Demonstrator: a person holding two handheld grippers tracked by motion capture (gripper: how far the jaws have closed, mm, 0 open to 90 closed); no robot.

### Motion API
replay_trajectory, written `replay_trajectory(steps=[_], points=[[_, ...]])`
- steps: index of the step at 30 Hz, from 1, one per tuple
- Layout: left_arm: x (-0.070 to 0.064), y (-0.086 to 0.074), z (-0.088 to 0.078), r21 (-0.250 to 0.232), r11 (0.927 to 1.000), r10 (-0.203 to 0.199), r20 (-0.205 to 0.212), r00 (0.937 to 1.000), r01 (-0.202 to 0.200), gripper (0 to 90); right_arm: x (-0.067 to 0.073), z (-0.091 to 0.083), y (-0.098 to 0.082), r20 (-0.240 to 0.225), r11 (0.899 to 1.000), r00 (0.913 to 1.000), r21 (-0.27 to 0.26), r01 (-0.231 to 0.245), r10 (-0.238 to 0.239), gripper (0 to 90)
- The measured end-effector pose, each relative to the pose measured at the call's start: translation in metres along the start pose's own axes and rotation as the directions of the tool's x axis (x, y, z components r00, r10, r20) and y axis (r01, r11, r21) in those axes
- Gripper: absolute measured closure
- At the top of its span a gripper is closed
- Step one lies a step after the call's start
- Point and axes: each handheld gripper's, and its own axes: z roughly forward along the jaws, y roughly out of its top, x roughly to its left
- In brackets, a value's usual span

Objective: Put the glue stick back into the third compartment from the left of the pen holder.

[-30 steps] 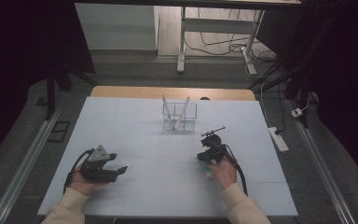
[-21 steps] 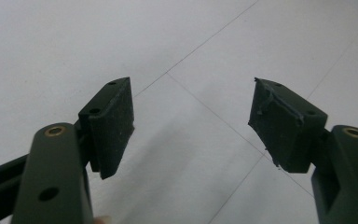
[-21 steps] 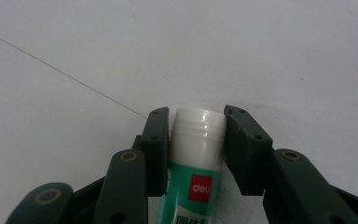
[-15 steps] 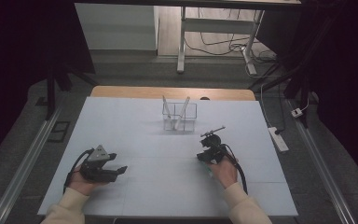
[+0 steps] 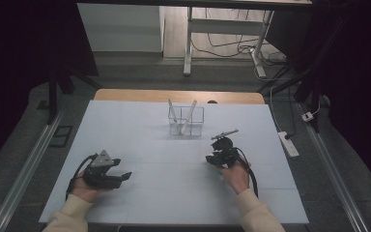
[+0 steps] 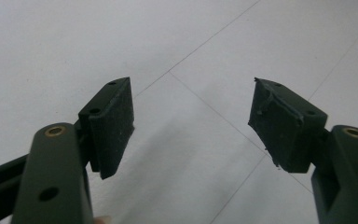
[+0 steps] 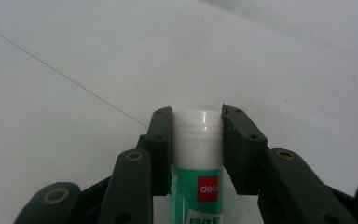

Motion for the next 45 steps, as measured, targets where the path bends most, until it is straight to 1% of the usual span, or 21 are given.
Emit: replay_trajectory(steps=[9,17,22,31,41,43,45], points=[[0.000,0.000,0.000,0.003,1.0000,0.000,-0.002,1.0000,0.000,30.6,-0.005,-0.007,0.000,-0.024,0.998,0.9997,-0.056,-0.004,0.003,64.6],[0.000,0.000,0.001,0.006,1.0000,-0.001,-0.006,1.0000,0.001,30.6,-0.009,-0.018,0.000,-0.034,0.992,0.9994,-0.127,-0.013,0.009,64.6],[0.000,0.000,0.001,0.009,1.0000,-0.002,-0.007,1.0000,0.002,30.6,-0.013,-0.024,0.000,-0.045,0.985,0.9990,-0.172,-0.013,0.006,64.6],[0.000,0.000,0.001,0.011,0.9999,-0.002,-0.008,1.0000,0.002,30.6,-0.016,-0.030,0.000,-0.062,0.974,0.9981,-0.228,-0.014,0.000,64.6],[0.001,-0.001,0.002,0.013,0.9999,-0.002,-0.011,0.9999,0.003,30.6,-0.017,-0.035,0.001,-0.072,0.957,0.9972,-0.289,-0.005,-0.017,64.6],[0.001,-0.001,0.002,0.012,0.9999,-0.001,-0.011,0.9999,0.001,30.6,-0.017,-0.036,0.001,-0.077,0.953,0.9969,-0.304,-0.005,-0.019,64.6],[0.001,-0.001,0.002,0.013,0.9999,-0.002,-0.012,0.9999,0.002,30.6,-0.017,-0.037,0.001,-0.073,0.948,0.9970,-0.319,0.004,-0.029,64.6]])
